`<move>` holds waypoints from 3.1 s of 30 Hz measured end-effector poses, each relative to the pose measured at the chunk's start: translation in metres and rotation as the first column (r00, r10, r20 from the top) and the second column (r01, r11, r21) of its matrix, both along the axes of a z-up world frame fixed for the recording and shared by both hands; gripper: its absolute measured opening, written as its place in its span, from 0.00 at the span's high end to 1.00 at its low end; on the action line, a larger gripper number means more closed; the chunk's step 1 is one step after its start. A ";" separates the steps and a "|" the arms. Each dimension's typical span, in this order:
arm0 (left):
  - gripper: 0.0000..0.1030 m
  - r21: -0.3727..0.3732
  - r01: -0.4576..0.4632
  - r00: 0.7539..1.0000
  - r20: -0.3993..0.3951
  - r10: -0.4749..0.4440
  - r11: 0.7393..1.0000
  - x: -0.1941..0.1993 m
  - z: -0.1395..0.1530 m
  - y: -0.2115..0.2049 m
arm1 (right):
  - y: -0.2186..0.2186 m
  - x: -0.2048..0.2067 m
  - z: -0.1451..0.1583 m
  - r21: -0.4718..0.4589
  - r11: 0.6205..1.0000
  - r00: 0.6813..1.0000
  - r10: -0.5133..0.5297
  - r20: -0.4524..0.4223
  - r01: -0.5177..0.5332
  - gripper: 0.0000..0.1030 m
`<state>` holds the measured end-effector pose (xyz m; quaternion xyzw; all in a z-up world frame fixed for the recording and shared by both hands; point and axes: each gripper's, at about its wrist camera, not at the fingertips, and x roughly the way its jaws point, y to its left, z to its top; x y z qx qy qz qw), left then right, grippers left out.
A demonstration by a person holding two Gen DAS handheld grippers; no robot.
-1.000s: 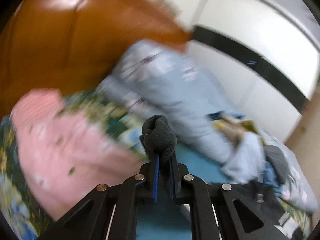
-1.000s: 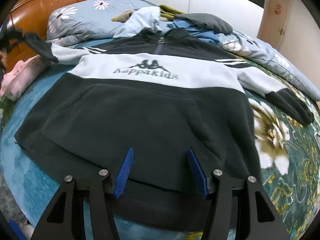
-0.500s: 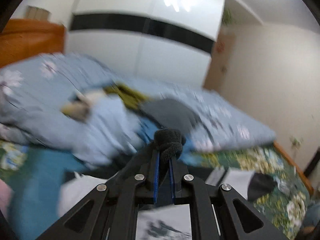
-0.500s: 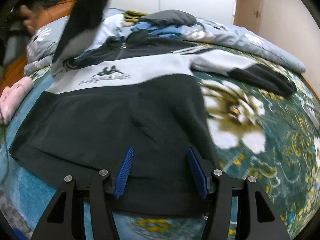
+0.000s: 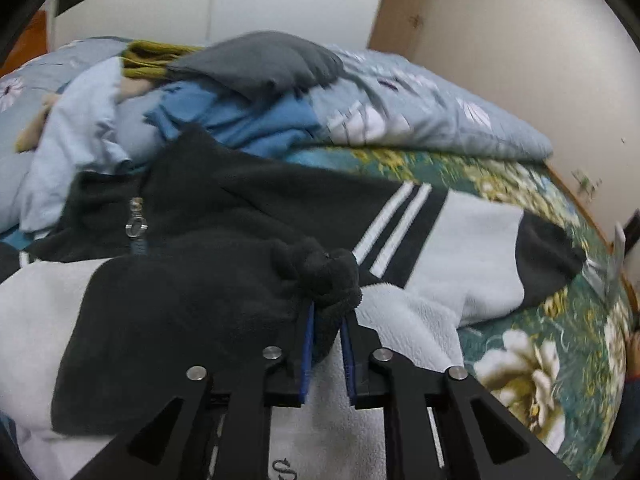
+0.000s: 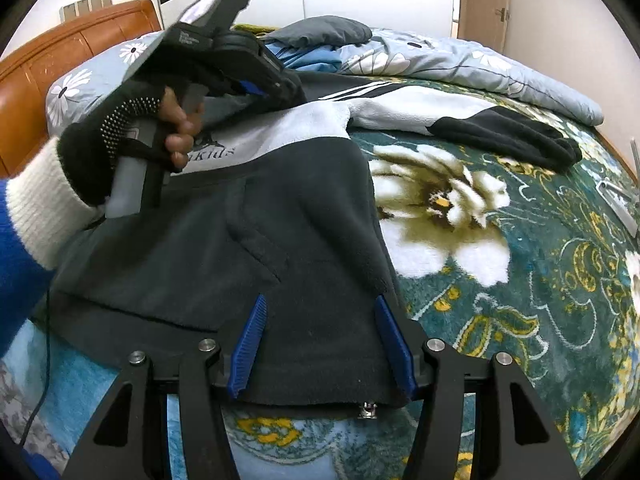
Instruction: Fold clothes
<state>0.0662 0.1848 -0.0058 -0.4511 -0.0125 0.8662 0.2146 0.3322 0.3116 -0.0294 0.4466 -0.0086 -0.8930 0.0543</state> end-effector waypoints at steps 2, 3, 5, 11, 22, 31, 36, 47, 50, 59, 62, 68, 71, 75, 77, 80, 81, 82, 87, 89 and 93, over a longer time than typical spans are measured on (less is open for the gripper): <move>0.57 0.068 0.042 0.998 0.050 -0.045 0.997 0.001 0.001 -0.006 | 0.002 -0.001 0.000 -0.014 1.000 1.000 -0.002 0.004 0.002 0.44; 0.50 0.102 0.059 0.995 0.071 -0.067 0.993 0.001 0.002 -0.009 | 0.003 -0.001 0.000 -0.021 1.000 1.000 -0.001 0.005 0.001 0.44; 0.50 0.161 0.076 0.992 0.088 -0.091 0.984 0.009 0.007 -0.020 | 0.006 -0.001 0.002 -0.040 0.999 1.000 0.004 0.005 -0.004 0.44; 0.41 0.070 -0.034 0.997 -0.067 0.039 0.997 0.044 0.046 -0.094 | 0.046 -0.012 0.021 -0.108 0.993 0.998 -0.049 -0.026 0.046 0.44; 0.38 -0.334 -0.479 0.877 -0.133 0.462 0.812 0.053 0.000 -0.228 | 0.239 -0.086 0.016 -0.467 0.706 0.826 -0.553 0.106 0.533 0.44; 0.37 -0.146 -0.543 0.839 -0.111 0.532 0.827 0.094 0.012 -0.263 | 0.317 -0.134 -0.006 -0.606 0.442 0.670 -0.712 0.211 0.661 0.44; 0.37 -0.115 -0.582 0.813 -0.083 0.576 0.805 0.098 0.012 -0.286 | 0.330 -0.156 -0.004 -0.575 0.439 0.650 -0.725 0.227 0.690 0.82; 0.37 -0.014 -0.593 0.805 -0.020 0.592 0.805 0.105 0.010 -0.305 | 0.195 -0.170 0.151 -0.422 0.831 0.850 -0.481 -0.215 0.363 0.91; 0.37 0.007 -0.580 0.814 -0.022 0.580 0.815 0.109 0.013 -0.304 | 0.130 -0.181 0.188 -0.393 0.895 0.889 -0.342 -0.303 0.211 0.91; 0.37 0.068 -0.565 0.825 0.013 0.565 0.823 0.121 0.015 -0.324 | -0.065 -0.214 0.189 -0.450 0.886 0.954 -0.034 -0.300 -0.110 0.91; 0.37 0.075 -0.573 0.819 0.022 0.573 0.816 0.126 0.013 -0.334 | -0.122 -0.226 0.159 -0.465 0.868 0.965 0.059 -0.255 -0.176 0.91; 0.36 0.085 -0.606 0.796 0.049 0.604 0.791 0.135 0.003 -0.356 | -0.217 -0.237 0.082 -0.464 0.840 0.959 0.256 -0.117 -0.281 0.91; 0.36 0.088 -0.619 0.786 0.070 0.615 0.781 0.137 -0.003 -0.364 | -0.243 -0.230 0.054 -0.410 0.863 0.953 0.297 -0.061 -0.296 0.90; 0.36 0.101 -0.620 0.784 0.087 0.614 0.778 0.138 -0.007 -0.365 | -0.255 -0.227 0.030 -0.357 0.885 0.947 0.320 0.000 -0.299 0.87; 0.36 0.104 -0.614 0.790 0.088 0.607 0.783 0.137 -0.006 -0.363 | -0.258 -0.223 0.030 -0.321 0.893 0.943 0.334 0.001 -0.316 0.85; 0.36 0.107 -0.596 0.803 0.080 0.591 0.796 0.134 -0.004 -0.354 | -0.261 -0.217 0.025 -0.316 0.861 0.905 0.426 0.018 -0.399 0.63; 0.36 0.109 -0.590 0.807 0.078 0.585 0.800 0.133 -0.003 -0.351 | -0.260 -0.215 0.024 -0.340 0.840 0.889 0.457 0.018 -0.424 0.63; 0.36 0.113 -0.584 0.812 0.077 0.579 0.804 0.131 -0.002 -0.348 | -0.254 -0.211 0.024 -0.369 0.815 0.875 0.483 0.008 -0.447 0.62; 0.36 0.137 -0.522 0.853 0.057 0.519 0.842 0.117 0.007 -0.322 | -0.194 -0.194 0.028 -0.358 0.858 0.921 0.390 -0.015 -0.369 0.62; 0.36 0.155 -0.481 0.876 0.048 0.480 0.863 0.107 0.012 -0.310 | -0.163 -0.191 0.027 -0.380 0.875 0.947 0.320 -0.012 -0.300 0.62; 0.36 0.173 -0.394 0.919 0.047 0.392 0.903 0.080 0.016 -0.277 | -0.094 -0.173 0.022 -0.455 0.878 0.986 0.165 -0.007 -0.150 0.62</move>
